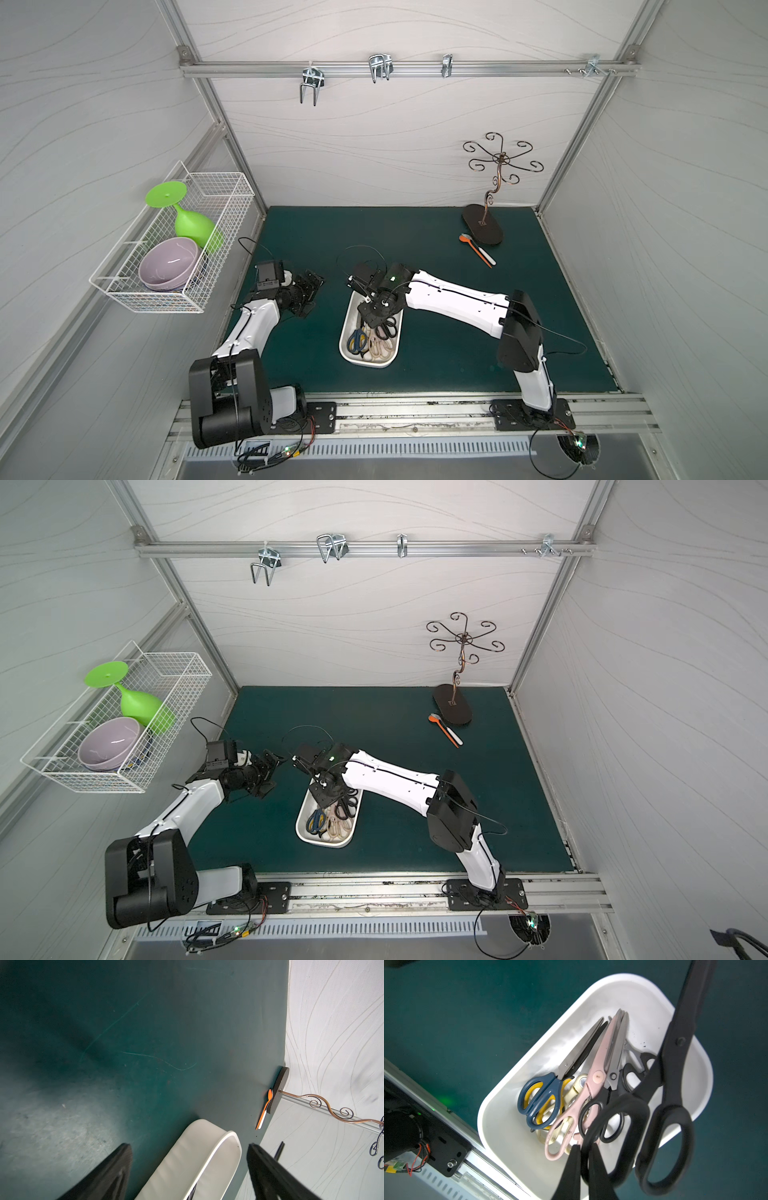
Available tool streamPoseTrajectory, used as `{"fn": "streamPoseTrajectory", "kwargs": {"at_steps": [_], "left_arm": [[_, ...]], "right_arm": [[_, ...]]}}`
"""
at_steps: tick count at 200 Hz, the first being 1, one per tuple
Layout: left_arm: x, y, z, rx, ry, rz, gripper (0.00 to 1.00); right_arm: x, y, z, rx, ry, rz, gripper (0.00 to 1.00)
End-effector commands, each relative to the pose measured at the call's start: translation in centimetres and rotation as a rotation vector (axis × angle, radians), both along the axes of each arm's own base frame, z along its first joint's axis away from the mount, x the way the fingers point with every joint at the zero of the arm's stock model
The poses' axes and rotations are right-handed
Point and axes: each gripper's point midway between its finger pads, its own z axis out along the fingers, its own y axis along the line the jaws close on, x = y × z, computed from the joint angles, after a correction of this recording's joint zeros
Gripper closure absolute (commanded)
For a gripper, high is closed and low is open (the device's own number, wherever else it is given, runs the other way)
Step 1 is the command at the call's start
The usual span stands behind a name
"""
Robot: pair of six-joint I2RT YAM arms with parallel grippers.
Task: Take the scissors out of the storage box
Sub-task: Pick up the scissors from the storage box.
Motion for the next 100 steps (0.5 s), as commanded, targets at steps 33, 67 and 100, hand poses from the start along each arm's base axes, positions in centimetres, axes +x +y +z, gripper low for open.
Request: {"fn": "streamPoseTrajectory", "kwargs": {"at_steps": [33, 67, 100], "left_arm": [[3.2, -1.5, 2.6, 0.032, -0.093, -0.067, 0.09], [2.7, -1.7, 2.0, 0.030, -0.080, -0.084, 0.09], [2.1, -1.9, 1.4, 0.024, -0.067, -0.092, 0.09]], "right_arm": [[7.6, -4.0, 1.7, -0.001, -0.054, -0.100, 1.00], [12.5, -6.4, 0.4, 0.006, -0.039, -0.177, 1.00], [16.4, -8.3, -1.6, -0.006, -0.021, -0.228, 1.00]]}}
